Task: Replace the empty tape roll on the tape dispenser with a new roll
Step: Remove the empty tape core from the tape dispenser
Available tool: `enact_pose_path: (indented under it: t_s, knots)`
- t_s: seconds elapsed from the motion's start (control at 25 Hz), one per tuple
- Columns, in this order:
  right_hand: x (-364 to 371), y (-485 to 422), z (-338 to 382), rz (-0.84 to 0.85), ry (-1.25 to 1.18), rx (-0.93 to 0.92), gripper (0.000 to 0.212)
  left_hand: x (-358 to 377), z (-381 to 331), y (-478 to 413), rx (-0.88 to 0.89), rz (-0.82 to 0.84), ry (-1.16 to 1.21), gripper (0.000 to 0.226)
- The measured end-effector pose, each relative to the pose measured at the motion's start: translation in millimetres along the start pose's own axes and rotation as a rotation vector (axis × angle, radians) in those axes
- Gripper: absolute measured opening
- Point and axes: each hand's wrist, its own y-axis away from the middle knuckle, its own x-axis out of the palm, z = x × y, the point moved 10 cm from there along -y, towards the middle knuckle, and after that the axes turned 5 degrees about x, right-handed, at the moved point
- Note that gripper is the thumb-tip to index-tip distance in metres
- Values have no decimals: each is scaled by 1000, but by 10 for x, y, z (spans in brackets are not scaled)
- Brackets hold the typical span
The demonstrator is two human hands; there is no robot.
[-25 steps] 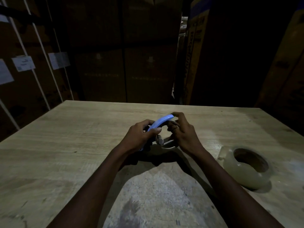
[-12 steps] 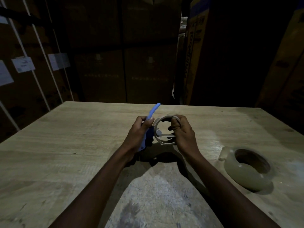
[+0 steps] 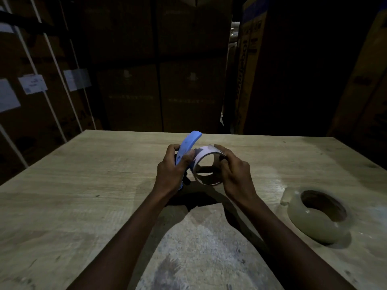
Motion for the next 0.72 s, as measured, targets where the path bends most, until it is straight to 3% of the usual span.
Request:
enact_pose_path:
  t_s: [0.12, 0.36, 0.48, 0.72]
  knots:
    - [-18, -12, -3, -24, 53, -32, 39, -28, -16, 11, 20, -43, -28, 53]
    - [-16, 7, 105, -5, 163, -130, 51, -86, -91, 20, 59, -79, -96, 68]
    - [-97, 5, 186, -49, 61, -160, 37, -245, -33, -6, 32, -142, -115, 65]
    - [144, 138, -287, 115, -809, 531, 21, -265, -9, 23, -44, -201, 27, 35]
